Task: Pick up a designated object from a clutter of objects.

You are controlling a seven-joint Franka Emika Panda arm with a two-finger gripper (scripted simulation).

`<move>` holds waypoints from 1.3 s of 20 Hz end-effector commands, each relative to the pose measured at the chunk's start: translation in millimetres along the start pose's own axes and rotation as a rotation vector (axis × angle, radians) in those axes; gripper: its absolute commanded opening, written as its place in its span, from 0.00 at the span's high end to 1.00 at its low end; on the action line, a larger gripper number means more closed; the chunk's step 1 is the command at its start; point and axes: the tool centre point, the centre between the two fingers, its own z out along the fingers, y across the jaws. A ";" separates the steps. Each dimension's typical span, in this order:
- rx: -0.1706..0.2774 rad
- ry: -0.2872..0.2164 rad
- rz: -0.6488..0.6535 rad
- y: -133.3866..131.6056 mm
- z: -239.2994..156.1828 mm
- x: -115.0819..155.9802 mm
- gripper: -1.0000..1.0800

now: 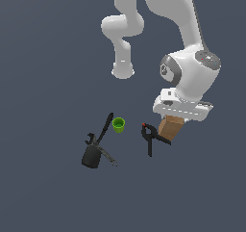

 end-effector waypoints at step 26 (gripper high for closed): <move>0.001 0.000 0.000 52.4 -78.4 -19.8 1.00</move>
